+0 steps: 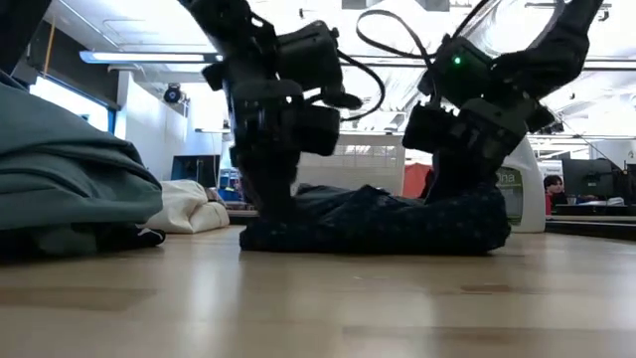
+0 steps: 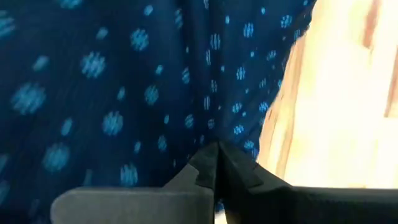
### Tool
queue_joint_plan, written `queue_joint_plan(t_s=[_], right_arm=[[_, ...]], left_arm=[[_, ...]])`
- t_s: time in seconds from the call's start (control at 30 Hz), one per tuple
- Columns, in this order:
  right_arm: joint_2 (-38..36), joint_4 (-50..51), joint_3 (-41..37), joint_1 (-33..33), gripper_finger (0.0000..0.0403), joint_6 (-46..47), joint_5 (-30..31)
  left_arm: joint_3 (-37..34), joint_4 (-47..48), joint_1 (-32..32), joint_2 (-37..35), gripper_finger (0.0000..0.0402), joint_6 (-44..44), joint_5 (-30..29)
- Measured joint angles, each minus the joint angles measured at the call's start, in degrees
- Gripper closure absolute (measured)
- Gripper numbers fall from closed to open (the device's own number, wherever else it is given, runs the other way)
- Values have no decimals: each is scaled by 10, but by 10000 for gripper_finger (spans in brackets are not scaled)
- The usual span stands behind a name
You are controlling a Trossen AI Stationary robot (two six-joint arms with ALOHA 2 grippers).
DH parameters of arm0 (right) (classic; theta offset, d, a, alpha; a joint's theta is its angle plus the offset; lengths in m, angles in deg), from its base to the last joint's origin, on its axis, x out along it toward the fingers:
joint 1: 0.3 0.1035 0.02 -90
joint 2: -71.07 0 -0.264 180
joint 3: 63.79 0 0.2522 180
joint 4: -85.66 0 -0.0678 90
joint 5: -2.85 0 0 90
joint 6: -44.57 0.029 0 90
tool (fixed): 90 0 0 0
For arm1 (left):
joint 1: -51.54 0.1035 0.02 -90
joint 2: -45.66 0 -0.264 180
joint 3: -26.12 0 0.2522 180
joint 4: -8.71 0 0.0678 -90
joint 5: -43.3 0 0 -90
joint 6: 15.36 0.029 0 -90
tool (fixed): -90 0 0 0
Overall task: Fold Laundry from Bin
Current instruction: Fold the dark blue polo
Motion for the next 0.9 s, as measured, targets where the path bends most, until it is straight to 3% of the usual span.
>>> queue_joint_plan(t_s=[0.2, 0.33, 0.43, 0.6, 0.77, 0.9], right_arm=[[-125, 51, 25, -38, 403, 2, 29], [-195, 103, 48, -81, 400, 14, 69], [-202, 141, 82, -138, 379, 14, 59], [-115, 163, 129, -244, 299, -9, -54], [31, 187, 194, -291, 193, -34, -174], [126, 256, 265, -304, 115, -75, -194]], left_arm=[[37, 84, 13, -96, 401, -24, -59], [37, 75, 24, -143, 401, -75, -78], [37, 60, 31, -153, 401, -96, -82], [37, 9, 42, -130, 401, -121, -68], [37, -20, 44, -84, 401, -108, -16], [37, -1, 32, -36, 401, -51, -12]])
